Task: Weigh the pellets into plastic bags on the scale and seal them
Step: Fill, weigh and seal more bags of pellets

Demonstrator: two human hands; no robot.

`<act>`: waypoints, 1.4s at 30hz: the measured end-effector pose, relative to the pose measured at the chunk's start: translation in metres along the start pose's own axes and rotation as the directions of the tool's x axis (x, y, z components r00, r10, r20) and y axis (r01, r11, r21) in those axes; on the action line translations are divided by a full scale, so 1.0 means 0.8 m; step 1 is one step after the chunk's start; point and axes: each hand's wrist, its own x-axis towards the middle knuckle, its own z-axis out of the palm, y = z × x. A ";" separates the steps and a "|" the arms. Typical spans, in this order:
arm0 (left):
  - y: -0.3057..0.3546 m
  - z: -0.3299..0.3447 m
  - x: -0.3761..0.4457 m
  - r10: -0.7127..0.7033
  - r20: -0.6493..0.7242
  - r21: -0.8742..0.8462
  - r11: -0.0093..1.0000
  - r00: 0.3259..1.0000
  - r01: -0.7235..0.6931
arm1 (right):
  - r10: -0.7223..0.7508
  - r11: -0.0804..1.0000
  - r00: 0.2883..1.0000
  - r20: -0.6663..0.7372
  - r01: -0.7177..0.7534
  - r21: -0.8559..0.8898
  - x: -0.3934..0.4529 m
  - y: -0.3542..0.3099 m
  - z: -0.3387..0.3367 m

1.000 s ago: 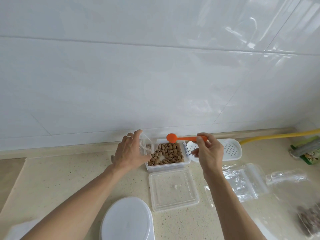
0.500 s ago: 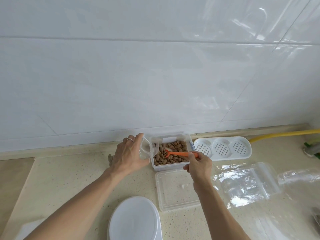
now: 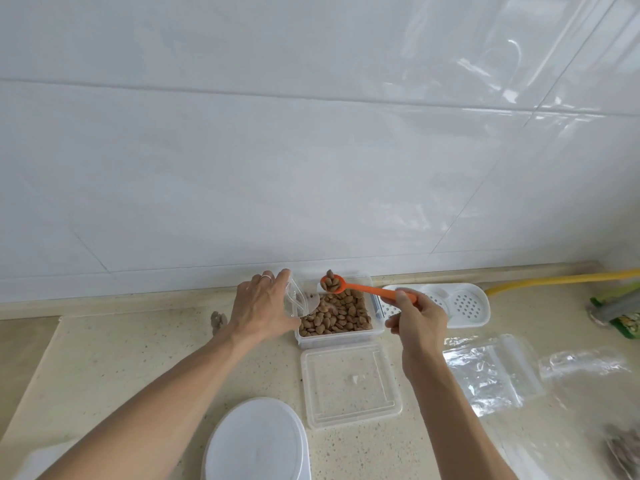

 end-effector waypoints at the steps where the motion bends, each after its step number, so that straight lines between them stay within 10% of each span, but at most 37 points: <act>1: 0.002 0.000 0.001 0.001 -0.001 0.005 1.000 1.000 -0.001 | -0.052 0.998 0.998 0.031 0.053 -0.029 -0.004 -0.006 0.003; 10: 0.014 0.000 0.002 0.012 -0.025 -0.068 0.998 1.000 -0.014 | -0.363 0.796 0.778 0.512 0.545 -0.264 -0.032 -0.031 0.021; 21: 0.003 0.006 -0.008 -0.016 -0.028 -0.108 0.994 0.999 0.013 | -0.257 0.954 0.965 0.048 0.261 -0.150 0.002 -0.018 -0.003; 32: -0.011 0.018 -0.021 -0.015 -0.077 0.015 1.000 0.997 0.016 | -0.164 0.855 0.962 0.218 0.249 -0.455 -0.003 0.056 0.015; 42: -0.012 0.003 -0.021 -0.032 -0.027 0.095 0.995 0.999 0.035 | 0.230 0.973 0.973 0.020 -0.230 -0.025 0.000 0.056 0.010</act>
